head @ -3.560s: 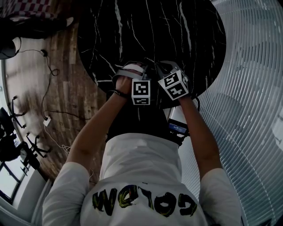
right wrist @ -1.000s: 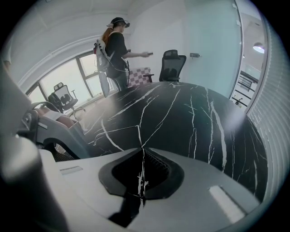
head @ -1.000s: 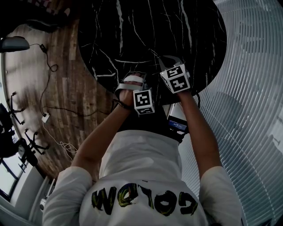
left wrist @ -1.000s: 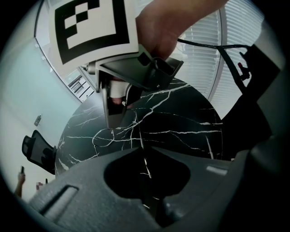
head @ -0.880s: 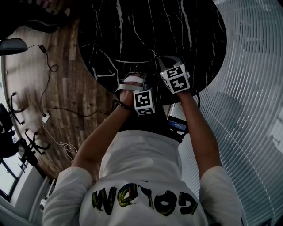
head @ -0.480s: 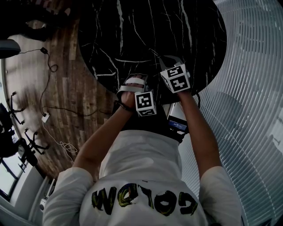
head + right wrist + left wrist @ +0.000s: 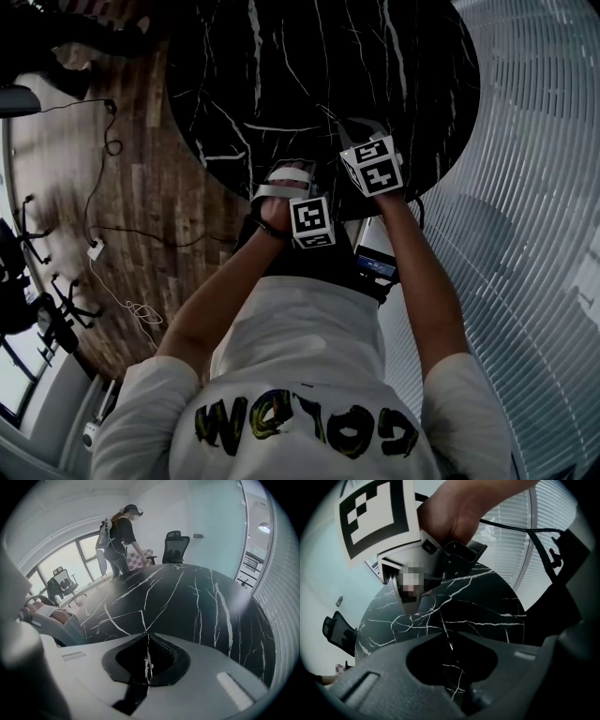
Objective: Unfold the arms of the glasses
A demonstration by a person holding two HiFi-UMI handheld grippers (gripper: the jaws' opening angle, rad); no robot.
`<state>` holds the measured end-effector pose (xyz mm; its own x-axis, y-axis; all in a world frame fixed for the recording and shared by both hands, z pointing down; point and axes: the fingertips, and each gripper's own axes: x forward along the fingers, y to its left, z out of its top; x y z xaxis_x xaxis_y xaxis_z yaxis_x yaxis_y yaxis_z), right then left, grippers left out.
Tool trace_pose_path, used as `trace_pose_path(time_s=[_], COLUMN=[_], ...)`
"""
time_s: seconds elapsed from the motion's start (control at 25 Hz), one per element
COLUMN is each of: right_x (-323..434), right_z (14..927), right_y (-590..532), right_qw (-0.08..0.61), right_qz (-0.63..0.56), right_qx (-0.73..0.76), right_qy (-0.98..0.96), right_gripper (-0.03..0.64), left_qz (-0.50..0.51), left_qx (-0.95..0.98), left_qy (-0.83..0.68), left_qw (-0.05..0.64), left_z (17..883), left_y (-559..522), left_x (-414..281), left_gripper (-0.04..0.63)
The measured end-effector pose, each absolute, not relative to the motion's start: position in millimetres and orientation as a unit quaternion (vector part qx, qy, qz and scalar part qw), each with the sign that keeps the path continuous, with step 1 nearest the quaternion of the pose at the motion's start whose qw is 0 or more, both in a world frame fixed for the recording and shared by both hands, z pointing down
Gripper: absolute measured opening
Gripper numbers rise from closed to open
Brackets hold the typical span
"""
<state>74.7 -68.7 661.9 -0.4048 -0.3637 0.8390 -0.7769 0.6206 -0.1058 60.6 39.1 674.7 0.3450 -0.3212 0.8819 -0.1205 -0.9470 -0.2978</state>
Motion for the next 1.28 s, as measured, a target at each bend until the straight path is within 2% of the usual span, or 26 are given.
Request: trace_pose_path(time_s=[0.64,0.92,1.28], right_x=[79,80,78], right_z=[661,664,665], right_y=[-68,-68,-69], right_qw=[0.386,0.390,0.411], right_qz=[0.308,0.307,0.285], right_qx=[0.376,0.380,0.372], right_qy=[-0.784,-0.780,-0.782], right_gripper=[0.012,0.012,0.021], left_qz=[-0.559,-0.555,-0.557], left_qx=[-0.813,-0.817,-0.814], left_qy=[0.138,0.139,0.139], left_qw=[0.091,0.075,0.087], left_z=[676,679,685], left_y=[41,48,43], left_x=[59,67,64], left_gripper=[0.040,0.049,0.054])
